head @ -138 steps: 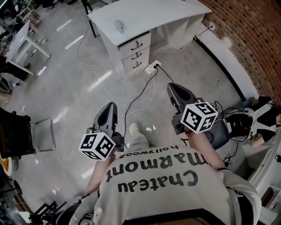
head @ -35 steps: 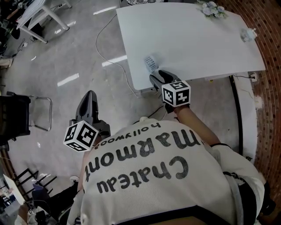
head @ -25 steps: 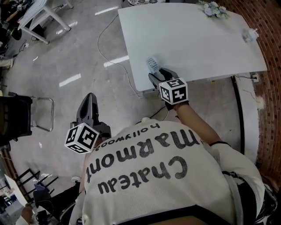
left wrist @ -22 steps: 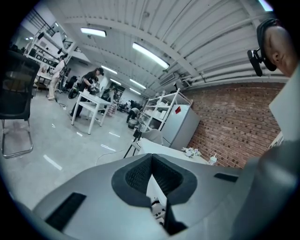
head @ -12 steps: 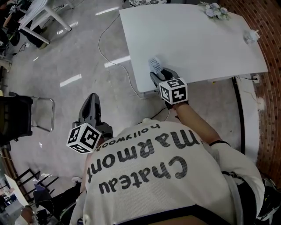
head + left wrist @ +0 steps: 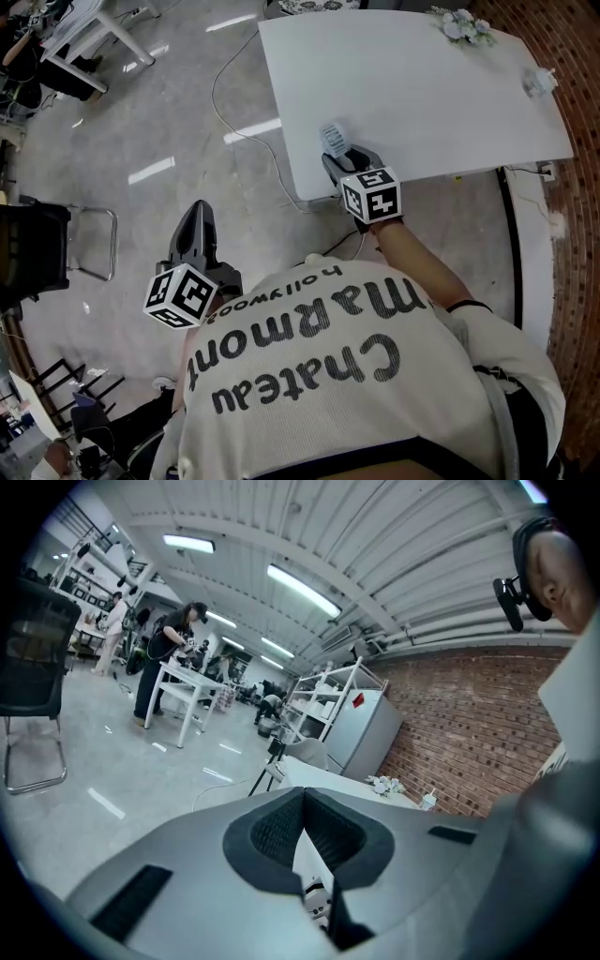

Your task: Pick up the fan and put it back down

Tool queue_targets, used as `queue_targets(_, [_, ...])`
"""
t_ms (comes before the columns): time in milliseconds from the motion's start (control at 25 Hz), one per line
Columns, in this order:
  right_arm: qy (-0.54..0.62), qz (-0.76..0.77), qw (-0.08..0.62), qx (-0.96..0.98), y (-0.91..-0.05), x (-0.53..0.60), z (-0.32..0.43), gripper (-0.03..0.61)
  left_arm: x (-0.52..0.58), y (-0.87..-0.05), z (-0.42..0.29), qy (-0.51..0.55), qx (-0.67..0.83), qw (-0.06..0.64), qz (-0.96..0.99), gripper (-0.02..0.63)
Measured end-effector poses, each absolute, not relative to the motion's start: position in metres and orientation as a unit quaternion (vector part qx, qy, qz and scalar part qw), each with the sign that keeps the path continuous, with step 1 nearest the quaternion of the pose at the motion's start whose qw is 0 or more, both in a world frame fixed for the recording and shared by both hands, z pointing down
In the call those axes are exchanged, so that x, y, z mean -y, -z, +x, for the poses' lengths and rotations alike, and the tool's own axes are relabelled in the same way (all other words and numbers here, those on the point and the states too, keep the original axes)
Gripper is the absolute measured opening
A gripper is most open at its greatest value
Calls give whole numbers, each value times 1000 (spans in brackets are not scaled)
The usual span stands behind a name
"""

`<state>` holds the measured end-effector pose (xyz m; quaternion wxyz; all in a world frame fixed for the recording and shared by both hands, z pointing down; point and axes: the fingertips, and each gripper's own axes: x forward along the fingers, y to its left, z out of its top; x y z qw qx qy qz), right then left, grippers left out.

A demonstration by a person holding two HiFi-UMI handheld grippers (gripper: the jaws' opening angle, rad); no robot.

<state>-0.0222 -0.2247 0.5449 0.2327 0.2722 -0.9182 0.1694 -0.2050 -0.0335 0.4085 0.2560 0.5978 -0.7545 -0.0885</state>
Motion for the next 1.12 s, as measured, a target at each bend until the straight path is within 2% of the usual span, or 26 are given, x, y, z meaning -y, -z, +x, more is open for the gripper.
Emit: queue_targets(1120, [-206, 285, 217, 911, -542, 234, -21, 170, 47, -417, -215, 85, 750, 269, 598, 2])
